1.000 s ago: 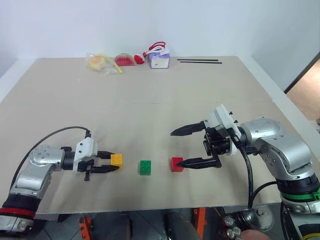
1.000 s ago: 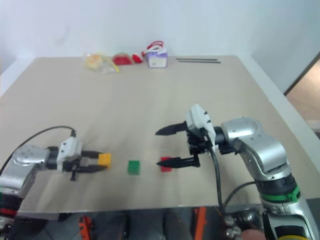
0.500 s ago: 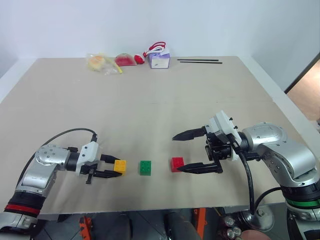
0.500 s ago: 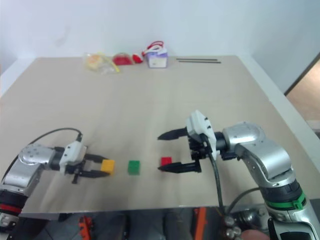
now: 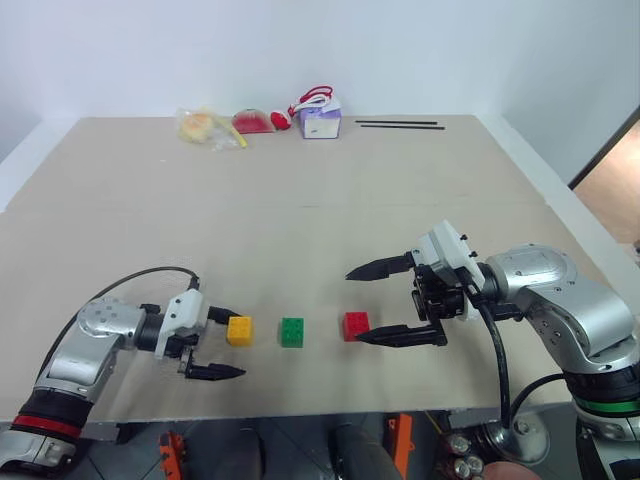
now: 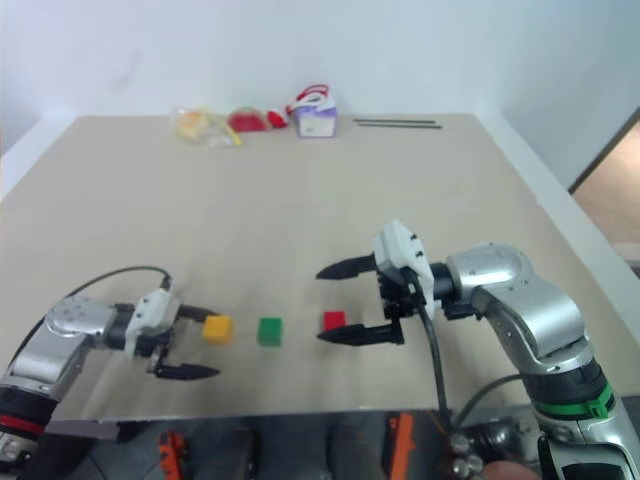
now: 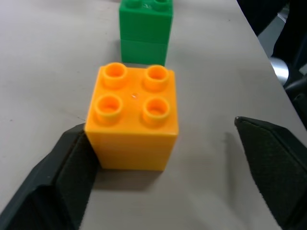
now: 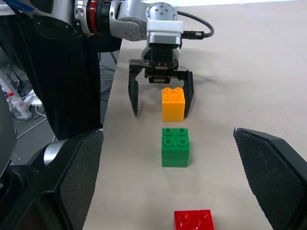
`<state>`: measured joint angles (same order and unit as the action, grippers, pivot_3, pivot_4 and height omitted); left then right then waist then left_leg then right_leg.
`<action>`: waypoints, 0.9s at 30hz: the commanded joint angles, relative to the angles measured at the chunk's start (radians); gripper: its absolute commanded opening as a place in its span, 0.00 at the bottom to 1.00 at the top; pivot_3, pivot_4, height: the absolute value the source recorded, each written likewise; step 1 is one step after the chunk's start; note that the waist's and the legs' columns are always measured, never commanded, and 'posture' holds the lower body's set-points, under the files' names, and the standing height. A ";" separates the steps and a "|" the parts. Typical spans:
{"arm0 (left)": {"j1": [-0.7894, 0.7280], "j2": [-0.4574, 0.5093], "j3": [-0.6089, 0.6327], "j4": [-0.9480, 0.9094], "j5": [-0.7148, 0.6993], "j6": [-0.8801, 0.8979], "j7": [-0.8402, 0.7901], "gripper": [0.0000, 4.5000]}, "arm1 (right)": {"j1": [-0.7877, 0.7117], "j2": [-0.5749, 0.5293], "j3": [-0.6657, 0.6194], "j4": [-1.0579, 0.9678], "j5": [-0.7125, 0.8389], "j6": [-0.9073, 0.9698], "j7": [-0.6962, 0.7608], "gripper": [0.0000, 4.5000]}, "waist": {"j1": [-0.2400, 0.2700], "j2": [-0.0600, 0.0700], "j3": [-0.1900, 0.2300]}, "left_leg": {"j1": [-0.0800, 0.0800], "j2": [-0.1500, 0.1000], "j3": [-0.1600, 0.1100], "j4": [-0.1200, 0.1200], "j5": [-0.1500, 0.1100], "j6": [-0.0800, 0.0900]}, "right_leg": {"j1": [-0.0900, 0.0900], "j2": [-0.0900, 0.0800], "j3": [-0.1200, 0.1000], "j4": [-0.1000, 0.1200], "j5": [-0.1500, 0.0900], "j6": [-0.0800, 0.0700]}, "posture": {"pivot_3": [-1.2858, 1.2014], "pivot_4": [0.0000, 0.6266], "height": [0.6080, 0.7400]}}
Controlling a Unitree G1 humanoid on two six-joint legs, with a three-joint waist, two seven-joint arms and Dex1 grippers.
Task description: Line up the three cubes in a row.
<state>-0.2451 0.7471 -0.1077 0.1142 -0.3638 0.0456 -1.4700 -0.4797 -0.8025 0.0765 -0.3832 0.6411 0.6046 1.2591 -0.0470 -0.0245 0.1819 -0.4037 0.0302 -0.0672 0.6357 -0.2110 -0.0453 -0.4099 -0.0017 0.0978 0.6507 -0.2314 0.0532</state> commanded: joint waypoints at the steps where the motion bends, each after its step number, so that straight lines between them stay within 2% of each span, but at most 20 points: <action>1: -0.013 0.022 0.040 -0.052 -0.032 0.032 0.007 1.00 | -0.021 -0.007 -0.024 0.001 0.007 -0.016 0.007 1.00 | 0.000 0.000 0.000 | 0.000 0.000 0.000 0.000 0.000 0.000 | 0.000 0.000 0.000 0.000 0.000 0.000 | 0.52 0.24 1.00; 8: -0.079 0.039 0.116 -0.190 -0.202 0.301 0.067 1.00 | -0.022 -0.011 -0.027 0.007 0.012 -0.018 0.014 1.00 | 0.000 0.000 0.000 | -0.003 0.001 0.000 -0.002 0.000 0.000 | -0.003 0.001 -0.001 0.000 0.000 0.004 | 0.52 0.24 1.00; 12: -0.223 -0.060 0.243 -0.167 -0.346 0.536 0.350 1.00 | -0.017 0.038 -0.089 0.019 0.069 0.020 -0.073 1.00 | 0.002 -0.001 0.001 | -0.004 0.001 -0.002 -0.001 -0.001 0.000 | -0.002 0.001 -0.003 0.001 0.000 0.005 | 0.52 0.24 1.00; 16: -0.274 -0.233 0.320 -0.138 -0.225 0.494 0.760 1.00 | -0.005 0.233 -0.186 0.063 0.034 0.016 -0.415 1.00 | -0.003 -0.002 0.001 | -0.001 0.000 -0.002 0.000 -0.001 0.000 | 0.001 0.001 -0.002 0.000 0.002 0.006 | 0.52 0.24 1.00; 20: -0.228 -0.401 0.345 -0.146 -0.040 0.401 1.134 1.00 | 0.055 0.403 -0.234 0.109 -0.158 -0.092 -0.764 1.00 | 0.002 -0.002 0.000 | -0.001 0.000 -0.002 -0.001 0.000 0.000 | 0.000 0.001 0.000 0.001 0.003 0.005 | 0.52 0.24 1.00; 24: -0.168 -0.522 0.370 -0.099 0.074 0.314 1.371 1.00 | 0.104 0.543 -0.292 0.176 -0.329 -0.225 -1.064 1.00 | 0.002 -0.002 0.000 | -0.002 -0.002 -0.001 -0.001 0.000 -0.001 | -0.001 -0.001 0.001 0.001 0.005 0.001 | 0.52 0.24 1.00; 27: -0.158 -0.562 0.355 -0.063 0.139 0.233 1.442 1.00 | 0.135 0.611 -0.317 0.226 -0.422 -0.311 -1.212 1.00 | 0.003 -0.002 0.000 | -0.003 -0.003 -0.001 -0.001 0.000 -0.001 | -0.001 -0.002 0.001 0.001 0.005 0.001 | 0.52 0.24 1.00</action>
<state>-0.3891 0.1823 0.2418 0.0691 -0.2647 0.3450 -0.0662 -0.3457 -0.2071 -0.2107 -0.1534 0.2620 0.3562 0.1239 -0.0440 -0.0266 0.1820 -0.4066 0.0269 -0.0683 0.6343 -0.2105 -0.0471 -0.4114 -0.0035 0.0990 0.6520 -0.2256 0.0544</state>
